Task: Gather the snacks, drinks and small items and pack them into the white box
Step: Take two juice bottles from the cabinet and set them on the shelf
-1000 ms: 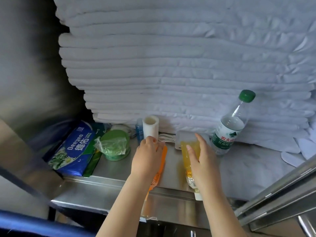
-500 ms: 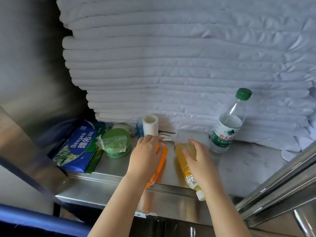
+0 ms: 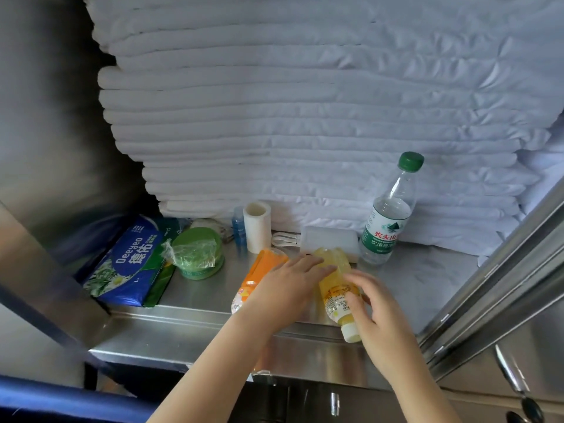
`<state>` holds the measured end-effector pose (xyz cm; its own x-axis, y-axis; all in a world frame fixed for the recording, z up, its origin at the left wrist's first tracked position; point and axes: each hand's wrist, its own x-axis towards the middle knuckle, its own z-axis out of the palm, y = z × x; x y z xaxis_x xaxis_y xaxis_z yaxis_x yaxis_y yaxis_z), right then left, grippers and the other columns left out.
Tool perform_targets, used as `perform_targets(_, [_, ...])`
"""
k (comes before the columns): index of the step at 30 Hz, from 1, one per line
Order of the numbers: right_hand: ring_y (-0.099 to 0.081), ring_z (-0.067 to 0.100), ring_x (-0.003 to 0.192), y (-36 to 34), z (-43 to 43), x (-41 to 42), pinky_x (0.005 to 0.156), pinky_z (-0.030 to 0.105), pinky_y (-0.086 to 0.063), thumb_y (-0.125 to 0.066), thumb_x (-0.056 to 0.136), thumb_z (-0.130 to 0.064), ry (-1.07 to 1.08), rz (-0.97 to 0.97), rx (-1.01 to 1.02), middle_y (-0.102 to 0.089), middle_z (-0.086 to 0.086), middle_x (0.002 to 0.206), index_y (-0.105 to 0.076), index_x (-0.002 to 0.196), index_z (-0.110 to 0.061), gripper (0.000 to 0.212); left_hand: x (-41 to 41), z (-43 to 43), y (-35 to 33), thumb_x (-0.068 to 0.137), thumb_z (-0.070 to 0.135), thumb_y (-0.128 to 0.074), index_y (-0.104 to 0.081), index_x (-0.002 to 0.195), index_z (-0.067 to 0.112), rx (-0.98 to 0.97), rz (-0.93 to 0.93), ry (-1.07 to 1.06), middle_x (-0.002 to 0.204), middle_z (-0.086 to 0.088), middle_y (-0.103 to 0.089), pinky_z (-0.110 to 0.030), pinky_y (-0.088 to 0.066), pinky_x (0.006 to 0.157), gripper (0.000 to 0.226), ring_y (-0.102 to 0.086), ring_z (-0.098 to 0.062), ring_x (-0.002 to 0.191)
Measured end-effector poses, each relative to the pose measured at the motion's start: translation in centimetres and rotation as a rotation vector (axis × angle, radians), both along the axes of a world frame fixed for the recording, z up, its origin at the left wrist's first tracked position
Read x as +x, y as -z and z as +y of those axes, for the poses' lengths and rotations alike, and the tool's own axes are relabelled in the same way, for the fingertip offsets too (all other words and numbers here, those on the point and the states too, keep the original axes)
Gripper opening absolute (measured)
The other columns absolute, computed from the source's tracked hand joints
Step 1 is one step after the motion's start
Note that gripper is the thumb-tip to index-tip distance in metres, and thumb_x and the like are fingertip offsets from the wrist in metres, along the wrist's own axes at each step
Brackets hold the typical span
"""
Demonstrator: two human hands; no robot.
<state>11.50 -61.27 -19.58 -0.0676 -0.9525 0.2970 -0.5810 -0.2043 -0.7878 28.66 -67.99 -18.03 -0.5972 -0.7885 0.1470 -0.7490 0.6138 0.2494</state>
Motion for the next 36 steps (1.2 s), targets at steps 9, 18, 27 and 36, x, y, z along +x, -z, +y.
perform_targets(9, [-0.043,0.001,0.122,2.3,3.1,0.5,0.098,0.008,-0.030,-0.085,0.065,-0.026,-0.007,0.222,-0.072,-0.041,-0.010,0.139,-0.039,0.132,-0.040,0.083,-0.1,-0.1,1.0,0.090,0.020,-0.055,-0.027,0.145,0.033,-0.010,0.010,0.002,0.154,0.012,-0.022,-0.029,-0.026,0.105,0.062,-0.030,-0.013,0.134])
perform_targets(18, [-0.036,0.000,0.119,2.0,2.2,0.6,0.089,0.021,-0.044,-0.086,0.058,-0.037,-0.037,0.392,-0.119,-0.029,-0.022,0.136,-0.034,0.136,-0.049,0.094,0.4,-0.2,1.4,0.088,0.028,-0.057,-0.029,0.145,0.033,-0.026,0.054,-0.006,0.151,0.011,-0.031,-0.026,-0.024,0.104,0.063,-0.034,-0.013,0.132])
perform_targets(27, [-0.044,0.011,0.115,1.8,1.1,0.2,0.085,0.025,-0.048,-0.080,0.070,-0.027,0.019,0.381,-0.242,-0.041,-0.009,0.132,-0.048,0.132,-0.032,0.070,0.6,-0.1,0.8,0.085,0.027,-0.061,-0.025,0.146,0.035,0.002,0.105,0.008,0.150,0.011,-0.031,-0.027,-0.026,0.105,0.072,-0.034,-0.012,0.132])
perform_targets(36, [-0.052,0.004,0.110,-2.5,-2.8,-0.2,0.088,0.028,-0.045,-0.040,0.086,-0.059,0.048,0.066,-0.115,-0.053,-0.023,0.114,-0.050,0.118,-0.048,0.035,0.7,-0.1,0.0,0.088,0.034,-0.059,-0.022,0.148,0.029,0.066,0.207,-0.026,0.147,0.007,-0.037,-0.029,-0.032,0.103,0.071,-0.041,-0.016,0.127])
